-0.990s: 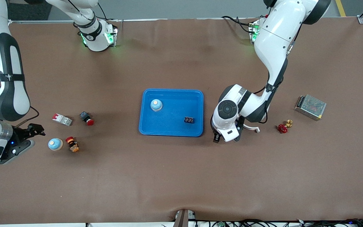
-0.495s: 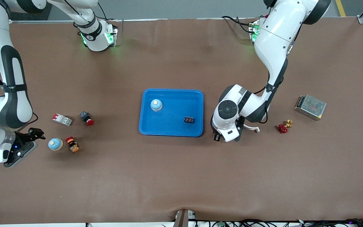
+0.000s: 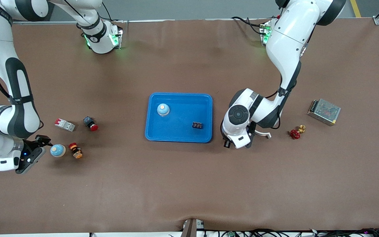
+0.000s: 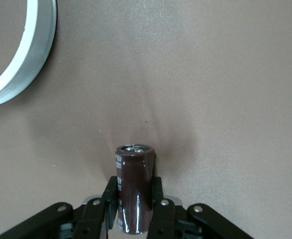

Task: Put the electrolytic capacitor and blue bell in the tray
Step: 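Grasp the second bell with the right gripper while the left gripper grasps the capacitor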

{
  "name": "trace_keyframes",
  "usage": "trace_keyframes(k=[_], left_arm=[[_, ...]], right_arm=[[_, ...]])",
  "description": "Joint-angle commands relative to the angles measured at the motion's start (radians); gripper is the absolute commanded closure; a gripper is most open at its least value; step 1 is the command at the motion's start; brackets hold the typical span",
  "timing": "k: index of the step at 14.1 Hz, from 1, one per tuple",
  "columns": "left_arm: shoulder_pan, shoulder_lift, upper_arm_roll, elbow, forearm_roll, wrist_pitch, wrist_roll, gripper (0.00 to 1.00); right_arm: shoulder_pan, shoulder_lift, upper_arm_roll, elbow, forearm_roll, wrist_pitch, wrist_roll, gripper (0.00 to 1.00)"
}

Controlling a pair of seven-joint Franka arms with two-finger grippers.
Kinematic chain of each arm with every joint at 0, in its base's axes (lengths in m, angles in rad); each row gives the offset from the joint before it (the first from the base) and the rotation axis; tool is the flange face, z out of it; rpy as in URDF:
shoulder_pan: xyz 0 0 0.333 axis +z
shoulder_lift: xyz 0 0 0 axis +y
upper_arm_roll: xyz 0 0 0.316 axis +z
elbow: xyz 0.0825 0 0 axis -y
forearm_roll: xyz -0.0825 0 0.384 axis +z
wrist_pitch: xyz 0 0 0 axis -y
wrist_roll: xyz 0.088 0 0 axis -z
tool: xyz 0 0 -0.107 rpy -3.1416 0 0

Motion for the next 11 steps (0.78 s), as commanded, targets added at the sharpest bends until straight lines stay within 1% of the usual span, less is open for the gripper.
trace_keyframes(k=[1, 4, 7, 11], left_arm=[[0.003, -0.023, 0.002, -0.003, 0.012, -0.016, 0.011, 1.00], [0.003, -0.038, -0.004, 0.003, 0.012, -0.044, 0.010, 1.00], [0.003, -0.061, -0.006, 0.003, 0.008, -0.068, 0.009, 1.00], [-0.006, -0.101, -0.009, 0.003, -0.003, -0.134, 0.004, 1.00]], right_arm=[[-0.031, -0.013, 0.024, -0.085, 0.033, 0.049, -0.030, 0.00], [-0.032, -0.010, 0.024, -0.100, 0.038, 0.063, -0.033, 0.00], [-0.031, -0.010, 0.024, -0.142, 0.039, 0.107, -0.043, 0.00], [-0.028, -0.006, 0.023, -0.151, 0.038, 0.153, -0.046, 0.00]])
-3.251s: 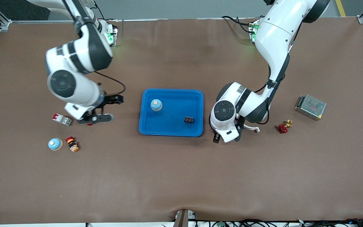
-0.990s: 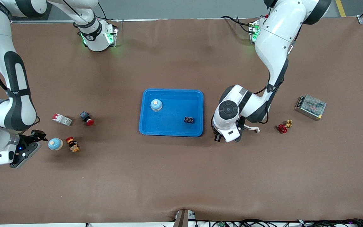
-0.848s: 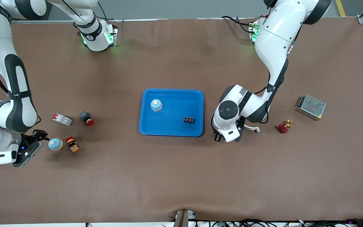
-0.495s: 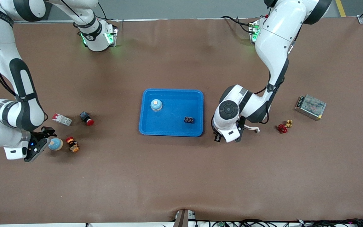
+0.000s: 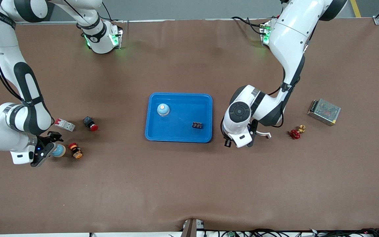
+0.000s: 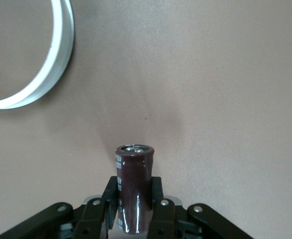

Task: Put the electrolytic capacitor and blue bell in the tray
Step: 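Grasp the second bell with the right gripper while the left gripper grasps the capacitor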

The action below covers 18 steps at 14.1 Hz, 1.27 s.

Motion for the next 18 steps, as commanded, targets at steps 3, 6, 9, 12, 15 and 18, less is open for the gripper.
trace_keyframes(k=[3, 6, 9, 12, 15, 18], left_arm=[[0.003, -0.053, -0.034, -0.009, -0.005, -0.081, -0.002, 1.00], [0.003, -0.067, -0.059, -0.006, -0.023, -0.098, -0.015, 1.00], [-0.010, -0.079, -0.065, -0.006, -0.037, -0.103, -0.040, 1.00], [-0.010, -0.085, -0.108, -0.003, -0.037, -0.106, -0.092, 1.00], [-0.013, -0.094, -0.149, 0.025, -0.037, -0.141, -0.133, 1.00], [-0.014, -0.090, -0.180, 0.043, -0.034, -0.143, -0.176, 1.00]], right_arm=[[-0.017, -0.006, 0.018, -0.016, 0.011, 0.035, -0.026, 0.00], [-0.015, 0.004, 0.018, -0.016, 0.011, 0.055, -0.026, 0.00], [-0.018, 0.017, 0.018, -0.017, 0.011, 0.064, -0.028, 0.00], [-0.023, 0.025, 0.018, -0.018, 0.011, 0.081, -0.043, 0.00], [-0.024, 0.033, 0.020, -0.018, 0.011, 0.092, -0.043, 0.00], [-0.024, 0.034, 0.020, -0.016, 0.011, 0.095, -0.046, 0.00]])
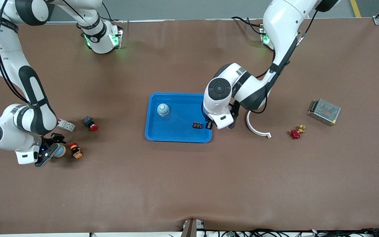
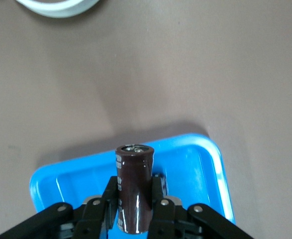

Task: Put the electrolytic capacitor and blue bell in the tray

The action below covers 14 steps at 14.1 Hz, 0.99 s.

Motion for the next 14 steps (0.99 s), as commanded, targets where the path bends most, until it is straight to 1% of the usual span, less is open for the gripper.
trace_keyframes(k=[1, 2, 3, 6, 8, 9, 14], left_arm=[[-0.015, -0.006, -0.018, 0.014, -0.009, -0.025, -0.046, 1.00], [-0.030, -0.004, -0.018, 0.014, -0.009, -0.024, -0.057, 1.00], [-0.039, -0.001, -0.018, 0.014, -0.009, -0.024, -0.065, 1.00], [-0.053, 0.034, -0.020, 0.014, -0.011, -0.016, -0.128, 1.00], [-0.082, 0.049, -0.018, 0.014, -0.013, -0.011, -0.142, 1.00], [-0.090, 0.057, -0.018, 0.014, -0.013, -0.010, -0.142, 1.00], [-0.137, 0.081, -0.018, 0.011, -0.029, 0.018, -0.158, 1.00]], right_arm=[[-0.022, 0.003, 0.018, 0.001, 0.011, 0.011, -0.028, 0.00], [-0.022, 0.003, 0.018, 0.001, 0.011, 0.011, -0.027, 0.00], [-0.022, 0.003, 0.018, 0.001, 0.011, 0.011, -0.027, 0.04], [-0.022, 0.004, 0.018, 0.001, 0.011, 0.011, -0.027, 0.46], [-0.022, 0.004, 0.018, 0.001, 0.011, 0.011, -0.027, 0.65], [-0.022, 0.004, 0.018, 0.001, 0.011, 0.009, -0.027, 0.68], [-0.017, 0.003, 0.018, 0.008, 0.011, 0.001, -0.018, 0.68]])
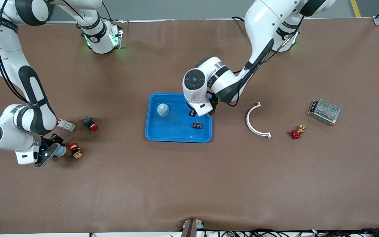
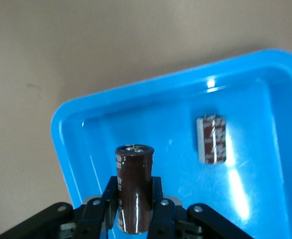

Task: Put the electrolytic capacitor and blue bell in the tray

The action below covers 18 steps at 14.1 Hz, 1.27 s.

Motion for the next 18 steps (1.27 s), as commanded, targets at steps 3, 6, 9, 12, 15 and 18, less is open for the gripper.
trace_keyframes(k=[3, 6, 9, 12, 15, 18], left_arm=[[-0.017, 0.022, 0.000, -0.003, -0.014, 0.027, -0.026, 1.00], [-0.021, 0.039, 0.002, -0.014, -0.014, 0.034, -0.048, 1.00], [-0.014, 0.037, 0.002, -0.040, -0.014, 0.066, -0.083, 1.00], [-0.005, 0.039, 0.006, -0.066, -0.014, 0.086, -0.111, 1.00], [0.006, 0.040, 0.008, -0.089, -0.014, 0.104, -0.117, 1.00], [0.006, 0.051, 0.013, -0.098, -0.013, 0.120, -0.118, 1.00]], right_arm=[[-0.019, -0.003, 0.018, 0.012, 0.012, -0.027, -0.002, 0.67], [-0.014, -0.020, 0.018, 0.049, 0.024, -0.122, 0.004, 0.67], [0.003, -0.034, 0.018, 0.106, 0.023, -0.198, 0.056, 0.67], [0.020, -0.054, 0.016, 0.132, 0.023, -0.261, 0.114, 0.68], [0.067, -0.112, 0.015, 0.132, 0.007, -0.327, 0.252, 0.67], [0.109, -0.146, 0.015, 0.132, 0.006, -0.366, 0.366, 0.68]])
